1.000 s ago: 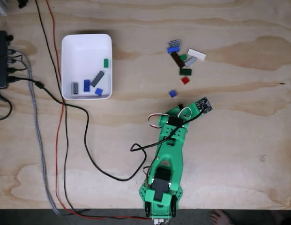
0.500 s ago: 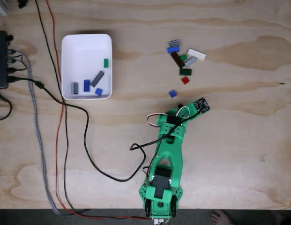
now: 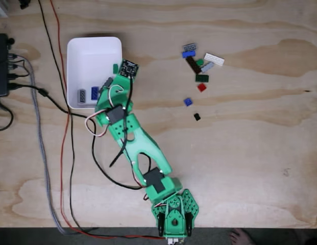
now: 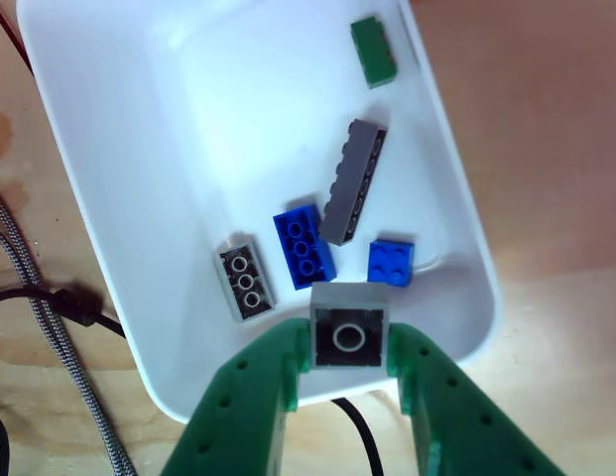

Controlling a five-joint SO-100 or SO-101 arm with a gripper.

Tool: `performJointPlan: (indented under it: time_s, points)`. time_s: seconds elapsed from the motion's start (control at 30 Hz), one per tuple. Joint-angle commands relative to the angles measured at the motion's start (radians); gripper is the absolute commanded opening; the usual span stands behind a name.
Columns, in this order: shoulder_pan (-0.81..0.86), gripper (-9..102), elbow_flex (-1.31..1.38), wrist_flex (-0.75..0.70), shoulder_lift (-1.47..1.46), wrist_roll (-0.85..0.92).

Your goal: Put all lego bricks in the bin.

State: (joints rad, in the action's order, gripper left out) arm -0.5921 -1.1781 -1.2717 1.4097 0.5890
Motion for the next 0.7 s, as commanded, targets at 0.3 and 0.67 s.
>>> performJointPlan:
  time_s: [0.3, 0.67]
  points:
    - [0.394, 25, -0.273, 0.172, 0.523, -0.098]
    - [0.810, 21, -0.868, 0.488, 0.265, 0.192]
